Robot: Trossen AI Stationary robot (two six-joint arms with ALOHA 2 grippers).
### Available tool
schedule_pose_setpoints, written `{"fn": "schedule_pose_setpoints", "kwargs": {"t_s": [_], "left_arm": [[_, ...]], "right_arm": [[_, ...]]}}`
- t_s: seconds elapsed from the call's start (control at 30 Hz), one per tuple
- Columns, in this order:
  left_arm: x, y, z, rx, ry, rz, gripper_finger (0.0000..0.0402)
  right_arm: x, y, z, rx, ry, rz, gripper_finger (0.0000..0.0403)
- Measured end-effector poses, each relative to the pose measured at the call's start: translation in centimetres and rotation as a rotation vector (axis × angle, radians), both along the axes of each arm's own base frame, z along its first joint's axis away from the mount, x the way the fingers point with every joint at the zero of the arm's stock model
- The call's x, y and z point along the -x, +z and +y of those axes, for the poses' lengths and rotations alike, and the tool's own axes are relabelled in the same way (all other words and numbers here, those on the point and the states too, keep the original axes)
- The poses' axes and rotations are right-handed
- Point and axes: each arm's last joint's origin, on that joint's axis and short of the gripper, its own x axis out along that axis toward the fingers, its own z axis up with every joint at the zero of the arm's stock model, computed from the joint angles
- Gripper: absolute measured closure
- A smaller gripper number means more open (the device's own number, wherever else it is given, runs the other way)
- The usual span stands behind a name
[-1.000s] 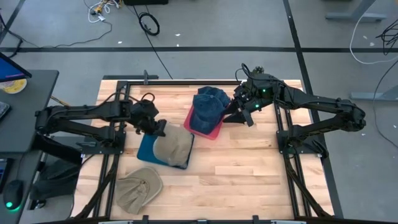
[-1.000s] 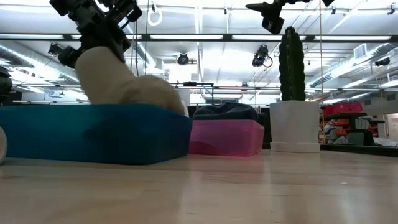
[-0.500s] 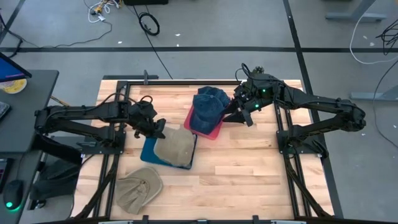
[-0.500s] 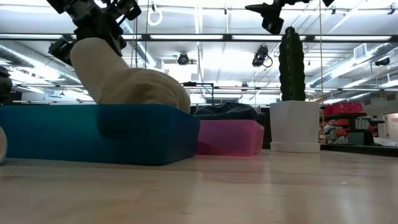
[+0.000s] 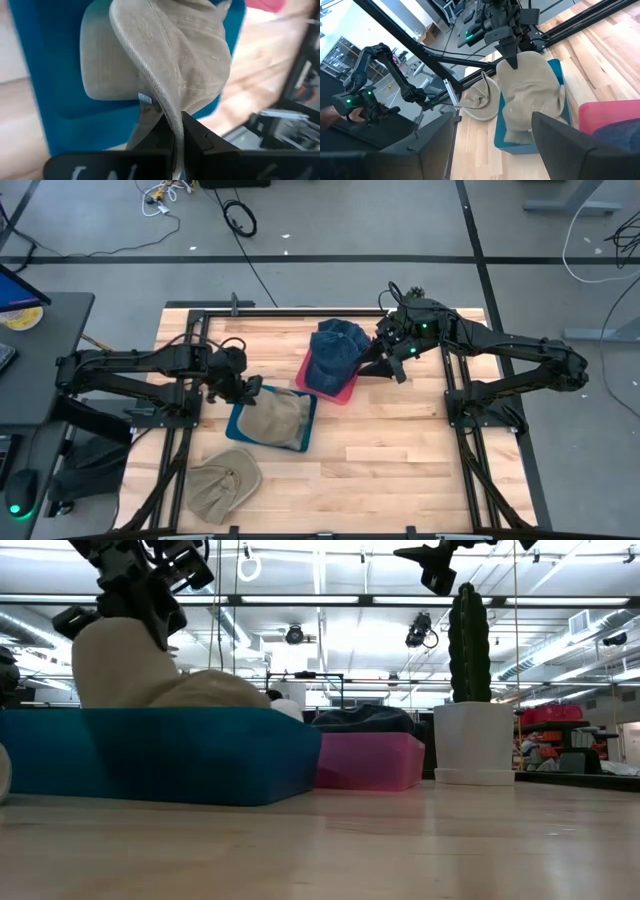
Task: Pick & Place hat
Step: Put the top brown cap into the blue bin
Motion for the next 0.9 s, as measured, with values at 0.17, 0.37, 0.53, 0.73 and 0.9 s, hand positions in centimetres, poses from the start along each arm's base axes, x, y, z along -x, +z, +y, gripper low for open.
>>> {"fn": "schedule_pose_setpoints", "kwargs": {"t_s": [0.17,0.37,0.53,0.73,0.9], "left_arm": [[0.1,-0.1,0.2,-0.099,-0.017,0.011,0.0390],[-0.3,-0.6,0.3,-0.172,-0.086,0.024,0.0390],[-1.4,-1.4,0.4,-0.198,-0.137,0.048,0.0391],[-3.3,-1.6,0.7,-0.255,-0.167,-0.054,0.0391],[-4.3,-1.6,0.8,-0.277,-0.164,-0.119,0.0391]], "right_arm": [[0.0,0.0,0.0,0.003,-0.008,0.001,0.0134],[0.0,0.0,0.0,0.005,-0.014,0.001,0.0134],[0.0,0.0,0.0,0.004,-0.014,0.002,0.0134],[0.0,0.0,0.0,0.001,-0.016,-0.001,0.0134],[0.0,0.0,0.0,-0.002,-0.017,-0.002,0.0134]]}}
